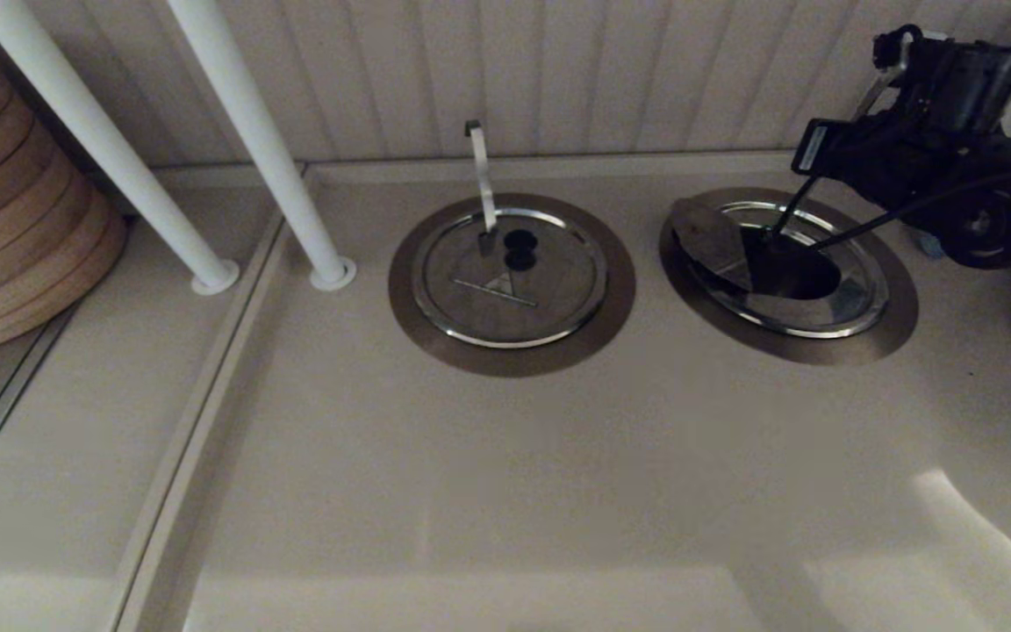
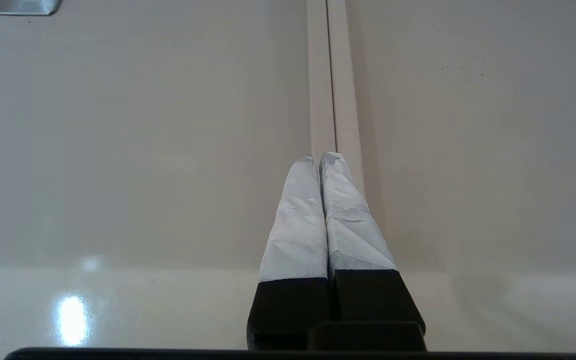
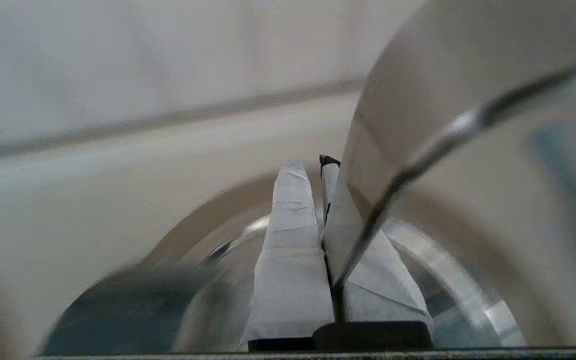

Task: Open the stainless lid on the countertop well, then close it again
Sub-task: Stir with a spoon

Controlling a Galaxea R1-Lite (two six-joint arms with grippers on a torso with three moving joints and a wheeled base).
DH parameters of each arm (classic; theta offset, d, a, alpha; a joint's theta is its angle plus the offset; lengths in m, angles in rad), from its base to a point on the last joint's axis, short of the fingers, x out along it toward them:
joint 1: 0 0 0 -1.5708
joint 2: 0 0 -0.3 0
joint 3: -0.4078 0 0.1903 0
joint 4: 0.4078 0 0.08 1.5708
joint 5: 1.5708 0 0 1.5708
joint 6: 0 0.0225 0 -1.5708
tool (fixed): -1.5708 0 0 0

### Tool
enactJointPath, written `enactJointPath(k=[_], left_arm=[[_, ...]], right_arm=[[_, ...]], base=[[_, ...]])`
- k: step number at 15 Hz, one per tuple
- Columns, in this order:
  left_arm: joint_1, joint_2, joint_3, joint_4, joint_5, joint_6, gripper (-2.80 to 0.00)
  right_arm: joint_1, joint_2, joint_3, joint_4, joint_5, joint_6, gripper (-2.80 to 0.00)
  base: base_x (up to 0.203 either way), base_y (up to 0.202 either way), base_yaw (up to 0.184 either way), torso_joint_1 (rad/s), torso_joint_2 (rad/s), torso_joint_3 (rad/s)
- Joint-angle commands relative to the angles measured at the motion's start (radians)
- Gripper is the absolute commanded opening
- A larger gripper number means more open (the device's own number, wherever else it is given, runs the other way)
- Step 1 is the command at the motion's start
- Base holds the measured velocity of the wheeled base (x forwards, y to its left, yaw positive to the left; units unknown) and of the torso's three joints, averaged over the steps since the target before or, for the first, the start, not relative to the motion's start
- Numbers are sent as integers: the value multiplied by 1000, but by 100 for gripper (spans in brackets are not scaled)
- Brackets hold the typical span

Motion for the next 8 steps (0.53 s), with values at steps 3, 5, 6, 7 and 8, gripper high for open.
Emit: enactJointPath(k=[3,5,6,7,8], left_arm=[[0,0,0,0,0,-1,-280],[0,0,0,0,0,-1,-280],[0,0,0,-2,0,-1,-280],[0,0,0,0,0,-1,-280],[0,0,0,0,0,-1,-280]], right_arm=[[-18,-89,8,203,123,33,-280],[-45,-93,10,240,125,-24,-280],[-61,-90,19,243,121,-77,-280],[-77,-84,29,242,111,-117,-280],[-79,-74,27,238,91,-125,-280]], base=[[0,0,0,0,0,0],[0,0,0,0,0,0],[0,0,0,0,0,0],[0,0,0,0,0,0],[0,0,0,0,0,0]])
